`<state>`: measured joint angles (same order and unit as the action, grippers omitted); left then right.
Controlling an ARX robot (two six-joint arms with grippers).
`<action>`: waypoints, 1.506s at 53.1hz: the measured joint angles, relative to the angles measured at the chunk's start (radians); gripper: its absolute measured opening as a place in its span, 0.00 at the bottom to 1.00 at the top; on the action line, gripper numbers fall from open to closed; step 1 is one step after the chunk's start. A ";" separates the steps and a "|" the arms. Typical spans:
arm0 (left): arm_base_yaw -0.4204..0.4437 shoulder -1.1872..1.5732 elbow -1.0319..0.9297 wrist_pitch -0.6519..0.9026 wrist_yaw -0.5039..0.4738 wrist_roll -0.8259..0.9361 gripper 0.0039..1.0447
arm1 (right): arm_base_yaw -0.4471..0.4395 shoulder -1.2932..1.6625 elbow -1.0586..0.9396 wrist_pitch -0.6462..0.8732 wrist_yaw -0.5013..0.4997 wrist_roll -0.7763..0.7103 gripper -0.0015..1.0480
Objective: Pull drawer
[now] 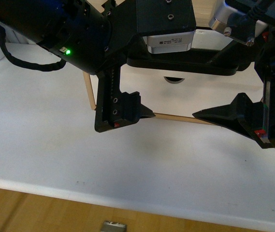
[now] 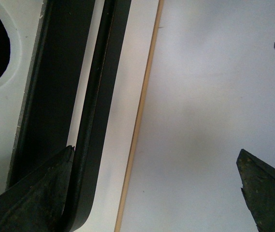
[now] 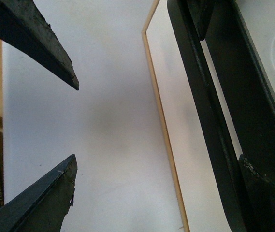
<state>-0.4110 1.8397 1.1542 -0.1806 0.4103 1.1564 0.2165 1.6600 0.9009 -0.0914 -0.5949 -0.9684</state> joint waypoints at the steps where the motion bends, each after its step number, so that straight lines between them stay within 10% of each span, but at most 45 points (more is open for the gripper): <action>1: 0.000 -0.003 -0.002 -0.004 0.000 0.001 0.95 | 0.000 -0.003 -0.002 -0.005 -0.003 -0.003 0.91; 38: -0.066 -0.183 -0.159 -0.136 -0.037 0.010 0.95 | 0.011 -0.169 -0.130 -0.184 -0.069 -0.105 0.91; 80: -0.080 -0.545 -0.403 0.305 -0.135 -0.279 0.95 | -0.068 -0.540 -0.305 0.074 -0.009 0.220 0.91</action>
<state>-0.4911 1.2949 0.7513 0.1246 0.2749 0.8776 0.1490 1.1198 0.5961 -0.0177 -0.6041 -0.7486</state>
